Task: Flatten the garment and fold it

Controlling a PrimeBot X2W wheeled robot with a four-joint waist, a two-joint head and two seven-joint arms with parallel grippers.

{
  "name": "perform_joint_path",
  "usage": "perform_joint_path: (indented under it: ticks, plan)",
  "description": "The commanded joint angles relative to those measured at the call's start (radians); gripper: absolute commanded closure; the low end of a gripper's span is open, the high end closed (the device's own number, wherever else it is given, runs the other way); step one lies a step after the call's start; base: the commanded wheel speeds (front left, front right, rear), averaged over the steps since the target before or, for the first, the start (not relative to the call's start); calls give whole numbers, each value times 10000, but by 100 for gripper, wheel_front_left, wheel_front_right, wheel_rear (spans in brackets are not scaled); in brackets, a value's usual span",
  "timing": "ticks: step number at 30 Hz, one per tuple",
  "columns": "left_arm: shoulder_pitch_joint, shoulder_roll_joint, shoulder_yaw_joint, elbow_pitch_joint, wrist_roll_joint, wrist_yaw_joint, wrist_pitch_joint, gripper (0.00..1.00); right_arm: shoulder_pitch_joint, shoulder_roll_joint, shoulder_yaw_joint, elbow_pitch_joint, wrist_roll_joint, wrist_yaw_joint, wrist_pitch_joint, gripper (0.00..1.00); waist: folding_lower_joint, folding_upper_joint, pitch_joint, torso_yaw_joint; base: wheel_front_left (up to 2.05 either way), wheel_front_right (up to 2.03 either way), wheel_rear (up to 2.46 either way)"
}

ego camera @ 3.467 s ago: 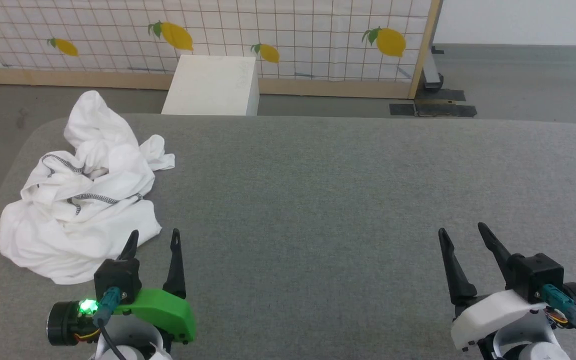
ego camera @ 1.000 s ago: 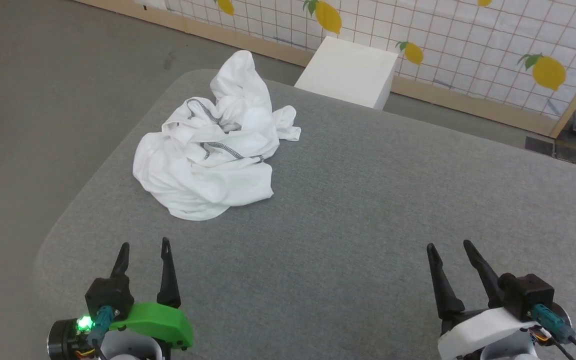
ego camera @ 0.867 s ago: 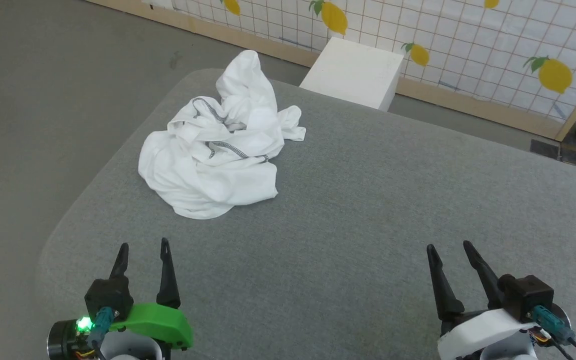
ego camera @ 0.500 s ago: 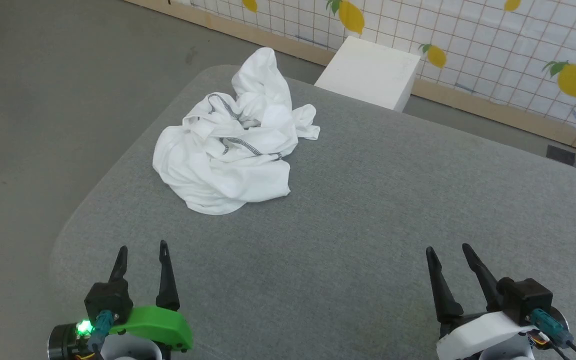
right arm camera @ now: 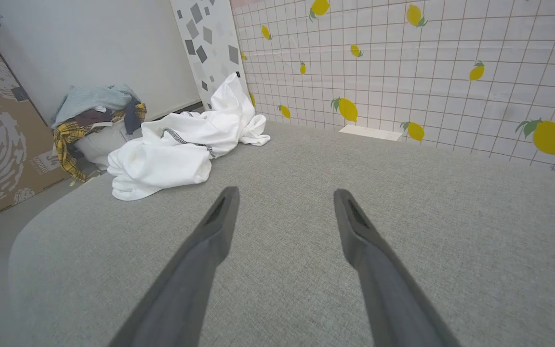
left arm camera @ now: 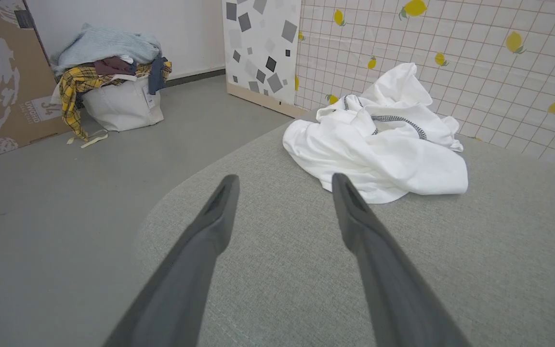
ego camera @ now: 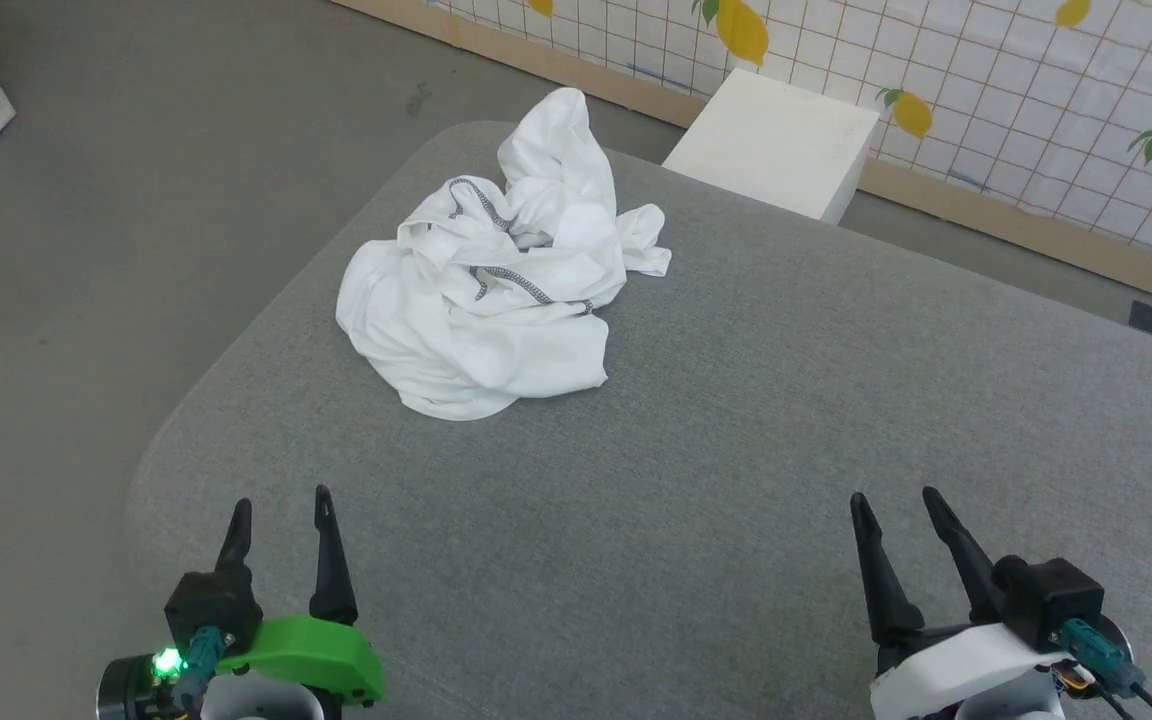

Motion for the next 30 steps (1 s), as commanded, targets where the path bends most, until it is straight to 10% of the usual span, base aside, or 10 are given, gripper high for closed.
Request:
perform_joint_path:
  ticks: [1,19,30]
  plan:
    - [110,-50,-12,20,-16,30,-80,0,-130,1,12,22,45,-15,-57,0,0,0,-1,-6,0,0,0]
    - [-2262,721,369,986,-578,-904,92,0,-546,1,171,-61,-263,-15,-42,0,0,0,718,-1174,0,0,0]
    - [-6624,2146,895,3666,-2194,-1882,3212,0,-1260,1,-330,-834,-822,-15,316,0,0,0,3203,-2861,0,0,0]
